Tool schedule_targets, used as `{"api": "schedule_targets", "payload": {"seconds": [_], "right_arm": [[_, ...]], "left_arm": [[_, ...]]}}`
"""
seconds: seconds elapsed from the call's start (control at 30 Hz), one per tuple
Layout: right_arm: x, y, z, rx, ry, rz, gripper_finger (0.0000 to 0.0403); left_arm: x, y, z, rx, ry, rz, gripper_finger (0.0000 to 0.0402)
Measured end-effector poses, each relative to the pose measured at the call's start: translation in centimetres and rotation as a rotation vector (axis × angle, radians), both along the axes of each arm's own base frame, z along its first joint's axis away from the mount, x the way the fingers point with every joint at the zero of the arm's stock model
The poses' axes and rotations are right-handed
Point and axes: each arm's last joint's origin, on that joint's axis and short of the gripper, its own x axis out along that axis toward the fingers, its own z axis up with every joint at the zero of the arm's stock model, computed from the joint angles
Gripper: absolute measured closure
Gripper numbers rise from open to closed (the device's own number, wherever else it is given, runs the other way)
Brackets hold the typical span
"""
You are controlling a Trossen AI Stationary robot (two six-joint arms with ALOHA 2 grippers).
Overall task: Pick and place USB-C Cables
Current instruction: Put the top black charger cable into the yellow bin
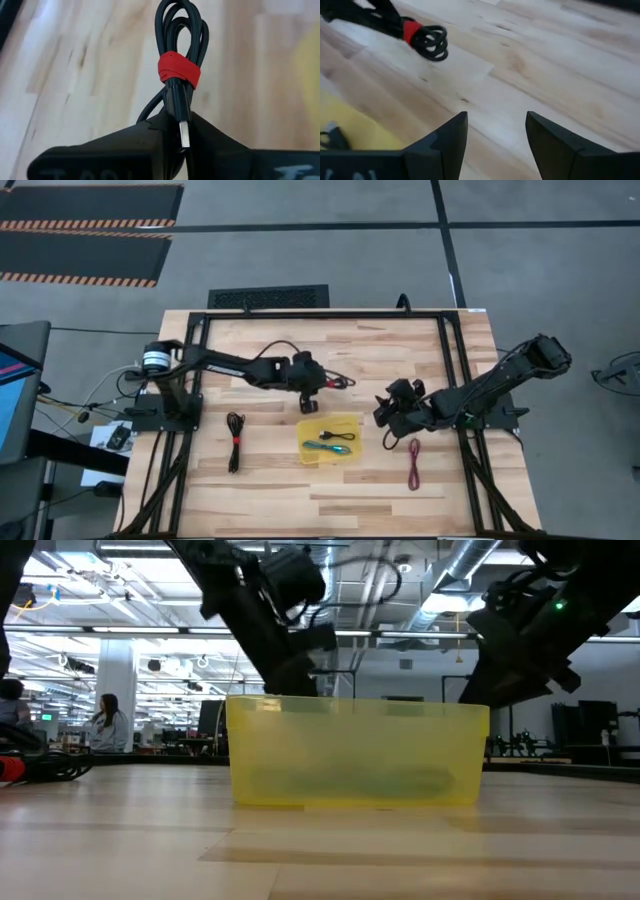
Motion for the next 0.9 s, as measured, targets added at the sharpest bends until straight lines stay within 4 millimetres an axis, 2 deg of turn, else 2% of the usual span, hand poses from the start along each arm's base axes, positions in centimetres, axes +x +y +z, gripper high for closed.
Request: {"api": "schedule_targets", "payload": {"seconds": [0.2, 0.53, 0.63, 0.8, 0.9], "right_arm": [[0.6, 0.5, 0.5, -0.007, -0.051, 0.056, 0.0178], [0.4, 1.4, 0.5, -0.015, -0.055, 0.097, 0.0178], [0.5, 1.2, 0.6, -0.023, -0.057, 0.084, 0.0178], [0.5, 1.1, 0.7, -0.058, -0.068, 0.067, 0.0178], [0.5, 1.1, 0.7, -0.056, -0.075, 0.066, 0.018]], "left_arm": [[-0.1, -4.7, 1.4, -0.042, -0.035, -0.207, 0.0359], [-0.9, -10.8, 3.4, -0.125, -0.134, -0.343, 0.0362], [-0.4, -12.2, 2.7, -0.142, -0.165, -0.361, 0.036], [0.3, -13.7, -0.3, -0.195, -0.112, -0.331, 0.0359], [0.0, -13.9, -0.5, -0.247, -0.078, -0.26, 0.0359]]}}
